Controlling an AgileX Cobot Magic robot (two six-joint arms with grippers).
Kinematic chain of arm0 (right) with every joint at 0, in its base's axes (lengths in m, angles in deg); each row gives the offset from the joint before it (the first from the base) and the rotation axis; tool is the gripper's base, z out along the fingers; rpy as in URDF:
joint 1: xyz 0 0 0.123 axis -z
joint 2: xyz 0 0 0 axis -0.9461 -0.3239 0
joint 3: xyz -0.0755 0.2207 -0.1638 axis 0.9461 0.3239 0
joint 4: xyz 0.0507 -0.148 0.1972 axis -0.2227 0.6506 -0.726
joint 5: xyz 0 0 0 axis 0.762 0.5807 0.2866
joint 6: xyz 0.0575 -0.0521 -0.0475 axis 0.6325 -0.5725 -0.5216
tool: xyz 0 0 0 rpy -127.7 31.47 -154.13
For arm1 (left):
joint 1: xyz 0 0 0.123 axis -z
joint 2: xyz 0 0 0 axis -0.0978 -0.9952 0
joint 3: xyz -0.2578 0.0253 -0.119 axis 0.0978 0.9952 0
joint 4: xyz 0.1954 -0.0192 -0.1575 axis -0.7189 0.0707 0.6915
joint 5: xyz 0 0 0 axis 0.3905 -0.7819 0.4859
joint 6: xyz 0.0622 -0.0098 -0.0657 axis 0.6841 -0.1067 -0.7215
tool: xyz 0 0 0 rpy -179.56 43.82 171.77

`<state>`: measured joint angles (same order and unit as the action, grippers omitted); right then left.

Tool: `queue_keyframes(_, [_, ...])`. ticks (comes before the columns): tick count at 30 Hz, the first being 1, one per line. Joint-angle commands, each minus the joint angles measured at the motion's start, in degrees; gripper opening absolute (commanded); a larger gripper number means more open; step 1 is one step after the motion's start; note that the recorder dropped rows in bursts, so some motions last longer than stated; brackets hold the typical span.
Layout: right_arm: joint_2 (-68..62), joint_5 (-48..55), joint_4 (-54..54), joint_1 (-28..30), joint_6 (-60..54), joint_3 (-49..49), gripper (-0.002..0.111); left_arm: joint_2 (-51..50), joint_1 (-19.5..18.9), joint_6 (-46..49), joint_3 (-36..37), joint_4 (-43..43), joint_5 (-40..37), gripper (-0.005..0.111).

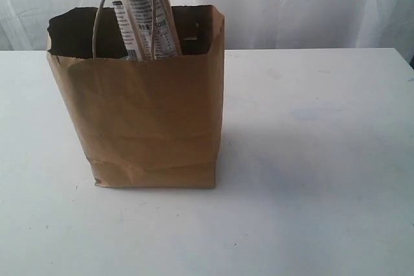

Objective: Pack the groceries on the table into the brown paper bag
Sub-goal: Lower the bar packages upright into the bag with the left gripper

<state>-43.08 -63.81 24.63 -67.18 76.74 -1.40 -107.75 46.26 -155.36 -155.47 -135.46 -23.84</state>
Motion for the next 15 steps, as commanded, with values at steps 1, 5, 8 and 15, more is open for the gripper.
queue_keyframes(1, [0.2,-0.5,0.0,0.1,0.0,0.1,0.0,-1.0,0.3,6.4,0.5,-1.9,4.0,0.0])
queue_keyframes(5, [0.2,-0.5,0.0,0.1,0.0,0.1,0.0,-3.6,0.3,13.9,0.5,-1.9,5.1,0.0])
queue_keyframes(8, [0.2,-0.5,0.0,0.1,0.0,0.1,0.0,-5.6,0.3,19.4,0.5,-1.9,5.1,0.0])
queue_keyframes(15, [0.2,-0.5,0.0,0.1,0.0,0.1,0.0,-9.0,0.2,21.8,0.5,-3.8,4.2,0.0])
